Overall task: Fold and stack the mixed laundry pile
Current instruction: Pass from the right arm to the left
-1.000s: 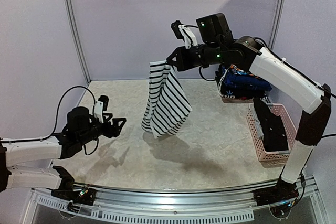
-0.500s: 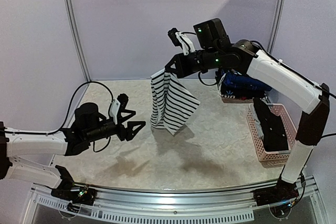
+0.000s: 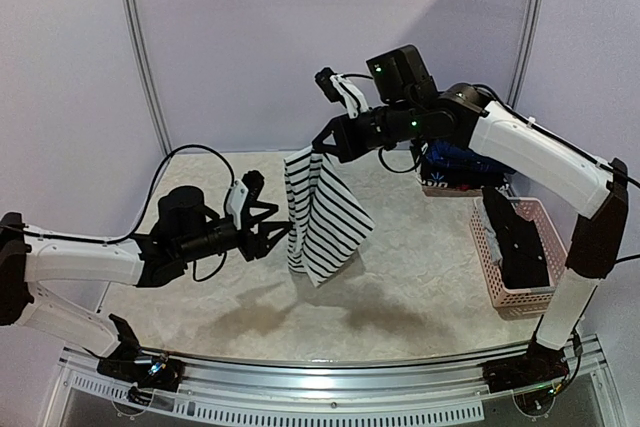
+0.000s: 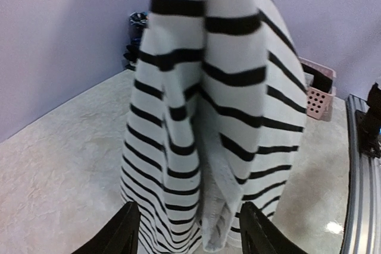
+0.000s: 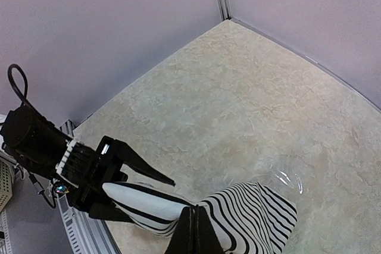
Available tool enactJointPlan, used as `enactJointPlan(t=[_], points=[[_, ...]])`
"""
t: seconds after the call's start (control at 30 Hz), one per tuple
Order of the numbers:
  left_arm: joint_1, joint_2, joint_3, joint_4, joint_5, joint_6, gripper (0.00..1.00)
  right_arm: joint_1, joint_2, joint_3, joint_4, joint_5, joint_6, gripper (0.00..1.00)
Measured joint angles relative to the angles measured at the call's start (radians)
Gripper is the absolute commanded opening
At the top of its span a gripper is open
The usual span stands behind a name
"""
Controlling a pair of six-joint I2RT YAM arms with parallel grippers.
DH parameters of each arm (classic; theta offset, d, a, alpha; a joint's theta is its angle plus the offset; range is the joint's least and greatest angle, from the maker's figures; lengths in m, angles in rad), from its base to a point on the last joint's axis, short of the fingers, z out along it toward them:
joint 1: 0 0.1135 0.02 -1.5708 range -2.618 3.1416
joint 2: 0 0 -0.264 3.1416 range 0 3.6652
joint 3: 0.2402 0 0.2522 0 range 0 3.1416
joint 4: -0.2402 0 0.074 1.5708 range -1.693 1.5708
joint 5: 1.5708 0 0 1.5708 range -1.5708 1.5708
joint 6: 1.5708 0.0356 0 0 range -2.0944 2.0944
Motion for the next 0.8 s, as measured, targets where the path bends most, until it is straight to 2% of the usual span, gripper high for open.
enactJointPlan(t=[0.33,0.63,0.7,0.8], points=[[-0.063,0.020,0.000,0.003,0.102,0.032,0.59,0.000,-0.003,0.000,0.003,0.000,0.001,0.00],[-0.071,0.114,0.003,0.068,-0.013,0.013,0.52,0.000,-0.005,-0.005,0.004,-0.001,0.001,0.00],[-0.072,0.133,0.012,0.090,-0.029,0.008,0.46,0.000,-0.012,-0.020,0.003,-0.001,0.002,0.00],[-0.072,0.165,0.030,0.124,-0.050,0.001,0.21,0.000,-0.026,-0.045,0.003,-0.002,0.003,0.00]])
